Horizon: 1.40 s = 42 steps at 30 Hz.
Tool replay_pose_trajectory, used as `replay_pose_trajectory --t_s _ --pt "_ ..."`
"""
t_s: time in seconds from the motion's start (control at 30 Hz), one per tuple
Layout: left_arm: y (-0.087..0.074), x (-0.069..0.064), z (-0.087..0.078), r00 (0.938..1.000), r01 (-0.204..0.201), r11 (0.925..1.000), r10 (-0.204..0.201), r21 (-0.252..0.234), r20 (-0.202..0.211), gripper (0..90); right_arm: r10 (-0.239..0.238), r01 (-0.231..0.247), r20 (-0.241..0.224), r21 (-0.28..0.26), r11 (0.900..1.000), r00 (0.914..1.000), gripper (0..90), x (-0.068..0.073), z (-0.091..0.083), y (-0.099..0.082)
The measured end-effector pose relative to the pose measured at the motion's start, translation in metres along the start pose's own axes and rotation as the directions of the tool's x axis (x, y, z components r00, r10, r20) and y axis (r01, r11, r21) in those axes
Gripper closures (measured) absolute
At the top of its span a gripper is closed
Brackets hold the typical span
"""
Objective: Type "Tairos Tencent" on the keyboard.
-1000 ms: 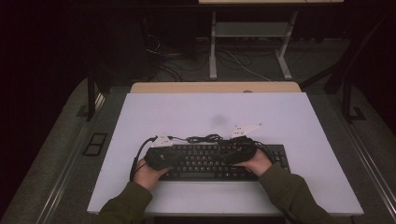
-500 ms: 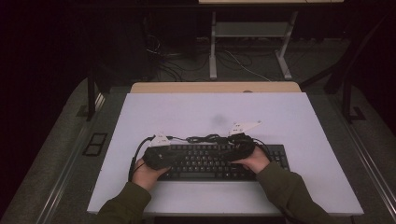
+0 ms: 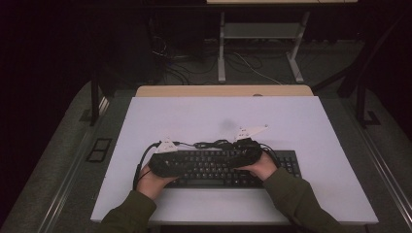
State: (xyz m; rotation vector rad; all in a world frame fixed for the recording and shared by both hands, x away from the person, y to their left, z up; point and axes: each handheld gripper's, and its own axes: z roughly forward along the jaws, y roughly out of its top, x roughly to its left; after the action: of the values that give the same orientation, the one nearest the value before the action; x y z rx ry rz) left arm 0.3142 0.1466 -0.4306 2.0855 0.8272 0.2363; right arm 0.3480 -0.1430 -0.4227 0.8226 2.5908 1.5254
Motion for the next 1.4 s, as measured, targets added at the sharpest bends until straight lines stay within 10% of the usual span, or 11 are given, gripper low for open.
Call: replay_pose_trajectory --t_s 0.73,1.4 --pt "-0.002 0.002 0.002 0.9999 0.013 0.9998 -0.013 -0.013 -0.006 25.3 -0.054 0.058 -0.076 0.054 0.9968 0.9956 89.0 0.014 0.002 0.0" --pt "-0.002 0.002 0.001 0.9999 0.007 0.9997 -0.007 -0.023 -0.008 25.2 -0.083 0.1 -0.122 0.139 0.9853 0.989 89.1 0.031 0.021 -0.006"
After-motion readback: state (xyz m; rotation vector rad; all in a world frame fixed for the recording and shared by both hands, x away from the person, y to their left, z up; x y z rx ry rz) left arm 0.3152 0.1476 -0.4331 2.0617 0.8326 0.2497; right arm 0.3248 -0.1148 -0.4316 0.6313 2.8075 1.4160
